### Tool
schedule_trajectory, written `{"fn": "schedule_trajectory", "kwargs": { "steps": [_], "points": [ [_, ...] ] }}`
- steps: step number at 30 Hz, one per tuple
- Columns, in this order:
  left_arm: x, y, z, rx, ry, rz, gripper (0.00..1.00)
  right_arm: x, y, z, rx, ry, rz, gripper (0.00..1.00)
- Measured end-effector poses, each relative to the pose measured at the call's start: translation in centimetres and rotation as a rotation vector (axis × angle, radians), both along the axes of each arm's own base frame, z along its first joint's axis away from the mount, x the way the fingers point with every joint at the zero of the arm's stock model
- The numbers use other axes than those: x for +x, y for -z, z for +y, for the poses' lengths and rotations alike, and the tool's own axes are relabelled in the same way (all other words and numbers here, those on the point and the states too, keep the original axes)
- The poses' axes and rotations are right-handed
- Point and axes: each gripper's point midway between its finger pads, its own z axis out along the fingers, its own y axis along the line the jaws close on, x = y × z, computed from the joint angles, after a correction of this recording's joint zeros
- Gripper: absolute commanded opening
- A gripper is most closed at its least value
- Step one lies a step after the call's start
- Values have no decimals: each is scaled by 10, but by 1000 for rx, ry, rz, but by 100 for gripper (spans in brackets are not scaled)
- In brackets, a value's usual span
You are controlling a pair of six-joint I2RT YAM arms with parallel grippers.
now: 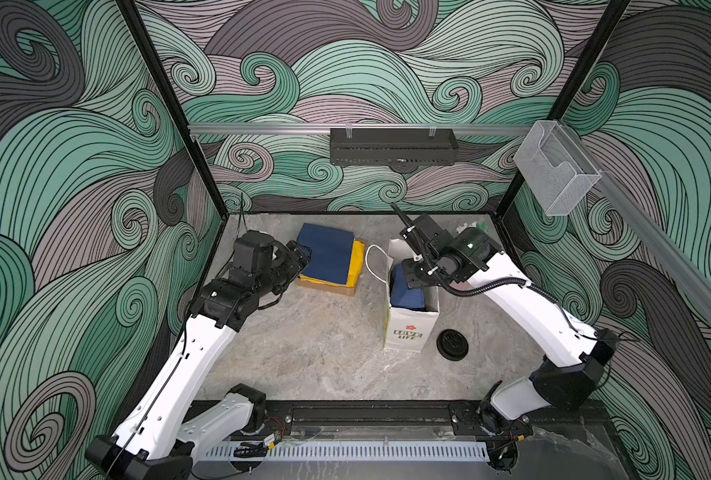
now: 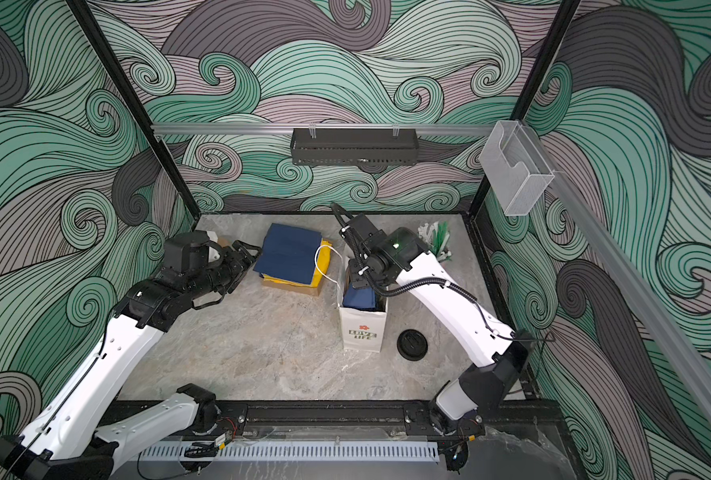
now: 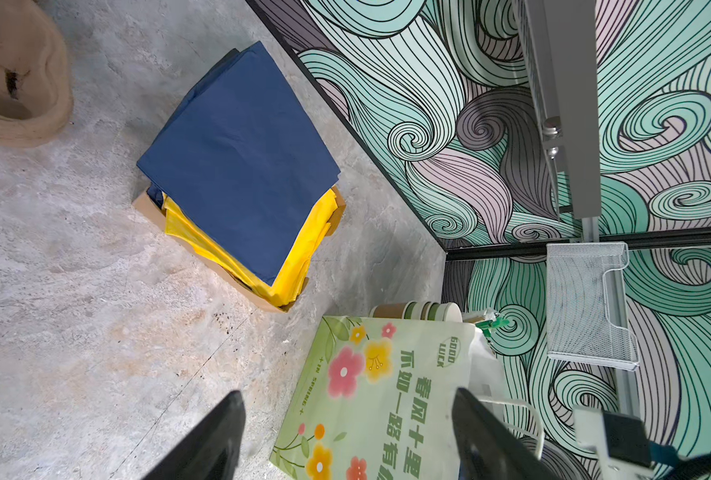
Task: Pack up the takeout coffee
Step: 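Push the blue napkin down into the white bag with the right gripper, then open the right gripper and lift out while left moves to napkins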
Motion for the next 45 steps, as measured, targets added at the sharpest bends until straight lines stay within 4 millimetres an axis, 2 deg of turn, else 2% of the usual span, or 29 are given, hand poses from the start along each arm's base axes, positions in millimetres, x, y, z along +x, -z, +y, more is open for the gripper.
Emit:
{"fn": "schedule_trajectory", "kwargs": {
  "steps": [5,9,11,14,18,22,26,30,32,35,38,45],
  "points": [
    [0,0,0,0,0,1,81,5,44,10,-52,0,77,3],
    [0,0,0,0,-2,1,81,1,72,6,-92,13,122,5],
    [0,0,0,0,-2,1,81,1,76,5,-95,25,124,12],
    [0,0,1,0,-2,0,81,3,71,5,-81,37,102,32],
    [1,2,0,0,2,5,81,3,45,1,-33,61,41,47],
    [5,6,-2,1,9,17,81,0,-5,-6,65,67,-78,59],
    [13,13,-5,9,19,31,81,-9,-54,-17,160,68,-194,61],
    [25,26,-10,23,36,58,81,-13,-90,-19,241,48,-288,60],
    [32,40,-11,42,42,96,81,-13,-104,-17,288,34,-331,59],
    [44,69,-11,74,49,175,77,-14,-122,-14,348,14,-393,59],
    [54,100,-6,116,49,254,76,-15,-131,-16,381,9,-434,58],
    [74,162,36,159,15,427,72,-15,-128,-15,382,0,-445,58]
  ]
}}
